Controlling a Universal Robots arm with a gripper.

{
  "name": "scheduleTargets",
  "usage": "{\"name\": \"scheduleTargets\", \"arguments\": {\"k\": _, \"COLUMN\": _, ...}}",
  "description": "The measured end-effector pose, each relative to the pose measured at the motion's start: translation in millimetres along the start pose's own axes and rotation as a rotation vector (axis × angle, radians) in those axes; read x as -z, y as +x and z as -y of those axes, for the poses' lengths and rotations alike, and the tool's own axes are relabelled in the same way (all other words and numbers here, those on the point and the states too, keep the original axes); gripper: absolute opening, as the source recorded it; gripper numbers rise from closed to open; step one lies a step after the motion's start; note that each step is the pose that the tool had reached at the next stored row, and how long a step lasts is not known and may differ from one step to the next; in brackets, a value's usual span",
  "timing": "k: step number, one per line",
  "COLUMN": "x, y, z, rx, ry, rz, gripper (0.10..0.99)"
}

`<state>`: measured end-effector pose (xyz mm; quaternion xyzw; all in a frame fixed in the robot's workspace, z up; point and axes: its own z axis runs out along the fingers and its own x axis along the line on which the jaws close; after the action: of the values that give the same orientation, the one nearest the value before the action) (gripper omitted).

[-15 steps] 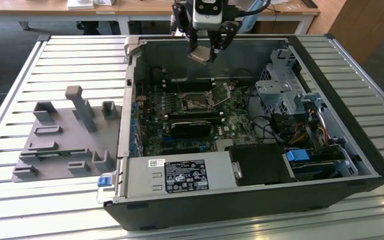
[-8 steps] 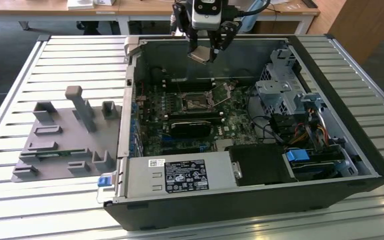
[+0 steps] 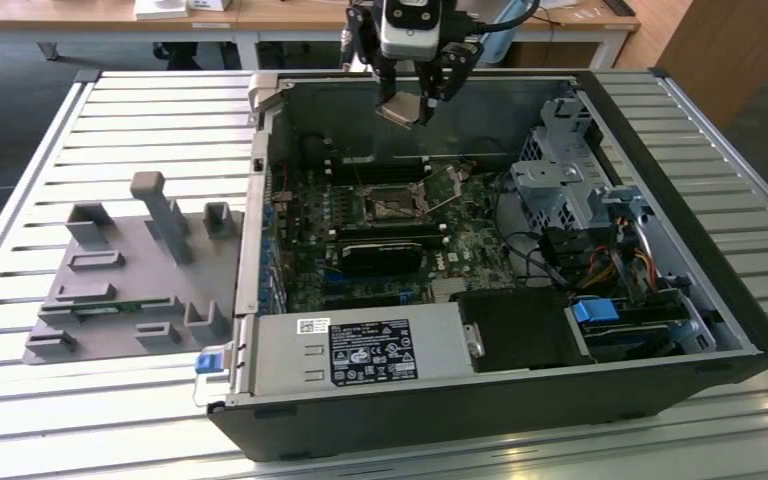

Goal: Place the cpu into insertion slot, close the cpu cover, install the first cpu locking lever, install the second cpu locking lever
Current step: 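Place the cpu into insertion slot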

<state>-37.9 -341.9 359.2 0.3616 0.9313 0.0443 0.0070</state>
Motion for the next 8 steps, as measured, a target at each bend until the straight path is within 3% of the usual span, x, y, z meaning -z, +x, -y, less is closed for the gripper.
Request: {"name": "scheduleTargets", "arguments": {"k": 8, "x": -0.1, "y": 0.0, "z": 0.0, "rx": -0.031, "ry": -0.001, "rz": 0.0027, "gripper": 0.541}}
